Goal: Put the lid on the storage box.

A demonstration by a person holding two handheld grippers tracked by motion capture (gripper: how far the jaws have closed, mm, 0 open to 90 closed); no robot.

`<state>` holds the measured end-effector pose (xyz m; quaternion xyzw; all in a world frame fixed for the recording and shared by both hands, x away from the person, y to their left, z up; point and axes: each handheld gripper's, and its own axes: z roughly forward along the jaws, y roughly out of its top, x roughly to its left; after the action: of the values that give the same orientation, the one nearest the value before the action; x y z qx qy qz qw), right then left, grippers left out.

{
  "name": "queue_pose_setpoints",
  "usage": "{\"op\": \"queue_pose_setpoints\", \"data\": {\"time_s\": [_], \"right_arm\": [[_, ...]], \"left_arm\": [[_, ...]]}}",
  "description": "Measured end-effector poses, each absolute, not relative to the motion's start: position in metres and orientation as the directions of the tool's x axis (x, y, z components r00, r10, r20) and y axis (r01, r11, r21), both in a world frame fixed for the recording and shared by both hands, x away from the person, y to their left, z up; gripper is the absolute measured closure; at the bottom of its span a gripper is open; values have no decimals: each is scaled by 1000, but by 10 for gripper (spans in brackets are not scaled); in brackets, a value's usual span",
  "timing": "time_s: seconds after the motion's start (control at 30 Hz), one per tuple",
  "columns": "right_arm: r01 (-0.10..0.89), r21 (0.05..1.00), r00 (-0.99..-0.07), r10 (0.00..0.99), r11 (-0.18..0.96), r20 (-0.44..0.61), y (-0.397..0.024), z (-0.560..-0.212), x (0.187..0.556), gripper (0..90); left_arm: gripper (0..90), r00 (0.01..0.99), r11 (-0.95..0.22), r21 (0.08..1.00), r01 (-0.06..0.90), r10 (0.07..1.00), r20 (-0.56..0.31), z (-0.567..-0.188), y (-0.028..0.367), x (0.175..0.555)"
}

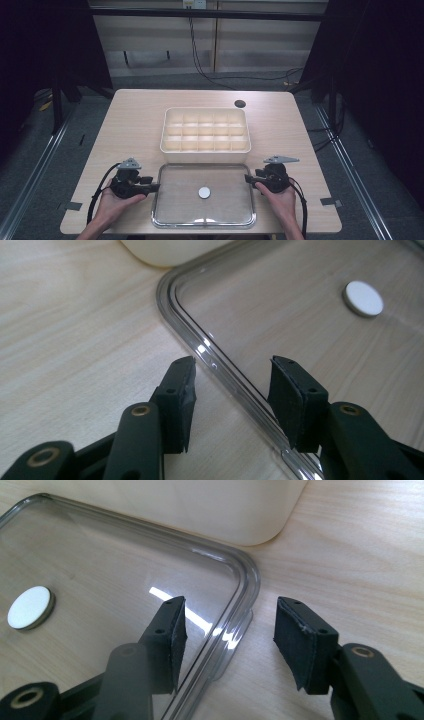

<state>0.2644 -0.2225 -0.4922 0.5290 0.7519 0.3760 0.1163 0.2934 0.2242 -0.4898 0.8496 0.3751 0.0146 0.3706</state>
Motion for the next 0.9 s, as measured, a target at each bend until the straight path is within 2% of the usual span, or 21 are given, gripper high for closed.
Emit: {"op": "queue_pose_setpoints", "data": {"time_s": [0.1,0.4,0.53,0.73,0.9], "right_arm": [[707,687,-427,876,170,223,-220,-494,263,427],[717,675,-413,887,176,208,-218,-496,261,434],[712,671,-409,899,206,159,-215,-498,260,444],[712,675,-400,902,194,163,-212,-498,258,464],[718,680,-383,901,152,203,-211,-499,258,489]], "left_arm": [[520,725,-440,644,626,633,-271,-492,221,293],[515,737,-459,640,617,623,-263,-493,215,290],[556,739,-467,633,617,622,-260,-493,215,289],[631,743,-473,633,613,617,-259,-493,215,289],[639,749,-491,619,613,610,-258,-491,213,288]]}}
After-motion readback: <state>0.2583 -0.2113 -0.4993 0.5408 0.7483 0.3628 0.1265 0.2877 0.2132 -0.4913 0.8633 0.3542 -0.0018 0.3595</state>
